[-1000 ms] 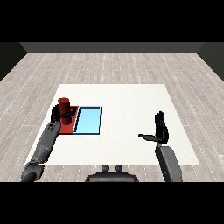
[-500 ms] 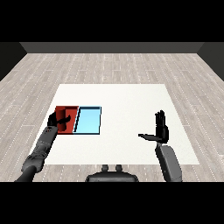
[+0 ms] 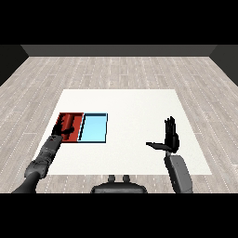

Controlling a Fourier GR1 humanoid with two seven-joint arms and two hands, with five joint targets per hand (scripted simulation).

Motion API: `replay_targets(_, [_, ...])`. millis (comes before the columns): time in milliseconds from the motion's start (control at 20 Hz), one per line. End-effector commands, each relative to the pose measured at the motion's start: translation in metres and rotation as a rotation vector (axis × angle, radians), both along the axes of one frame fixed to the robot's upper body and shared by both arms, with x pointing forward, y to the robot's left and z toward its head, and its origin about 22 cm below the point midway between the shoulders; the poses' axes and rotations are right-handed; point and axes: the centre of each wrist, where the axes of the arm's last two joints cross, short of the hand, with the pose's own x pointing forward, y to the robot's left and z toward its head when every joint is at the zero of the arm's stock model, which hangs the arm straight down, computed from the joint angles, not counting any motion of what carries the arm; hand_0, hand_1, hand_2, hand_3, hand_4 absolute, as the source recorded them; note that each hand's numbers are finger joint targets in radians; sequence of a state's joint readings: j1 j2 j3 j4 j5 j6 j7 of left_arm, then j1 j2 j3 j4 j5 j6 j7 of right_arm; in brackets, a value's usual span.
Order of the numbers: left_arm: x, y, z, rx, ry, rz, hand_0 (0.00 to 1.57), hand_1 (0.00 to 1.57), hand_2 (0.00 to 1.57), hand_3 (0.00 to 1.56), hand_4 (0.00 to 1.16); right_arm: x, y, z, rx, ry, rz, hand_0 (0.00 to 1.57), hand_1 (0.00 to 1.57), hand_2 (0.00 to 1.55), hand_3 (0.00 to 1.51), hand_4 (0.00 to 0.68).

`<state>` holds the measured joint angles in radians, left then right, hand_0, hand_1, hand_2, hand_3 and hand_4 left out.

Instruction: Pick the red can and put it in the red box

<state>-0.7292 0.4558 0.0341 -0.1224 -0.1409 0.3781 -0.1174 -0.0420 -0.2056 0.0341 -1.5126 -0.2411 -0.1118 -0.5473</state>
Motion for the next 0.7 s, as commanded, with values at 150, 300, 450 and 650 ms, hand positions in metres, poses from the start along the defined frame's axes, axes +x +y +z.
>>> replay_targets(150, [0.0,0.013,0.008,0.085,0.225,-0.049,0.0,0.0,0.0,0.0,0.0,-0.02,-0.003,0.002,0.018,-0.04,0.017,0.0,0.0,0.0,0.0,0.0])
replay_targets(300, [0.008,-0.006,0.005,0.059,0.248,-0.009,0.0,0.0,0.0,0.0,0.0,-0.012,0.005,-0.006,0.011,-0.015,0.038,0.0,0.0,0.0,0.0,0.0])
replay_targets(450, [0.005,0.017,0.017,0.028,0.158,0.034,0.0,0.0,0.0,0.0,0.0,-0.014,-0.005,0.014,0.021,-0.041,0.046,0.0,0.0,0.0,0.0,0.0])
replay_targets(650, [0.009,0.016,0.024,-0.055,-0.232,0.076,0.0,0.0,0.0,0.0,0.0,-0.003,0.009,0.011,0.013,-0.056,0.05,0.0,0.0,0.0,0.0,0.0])
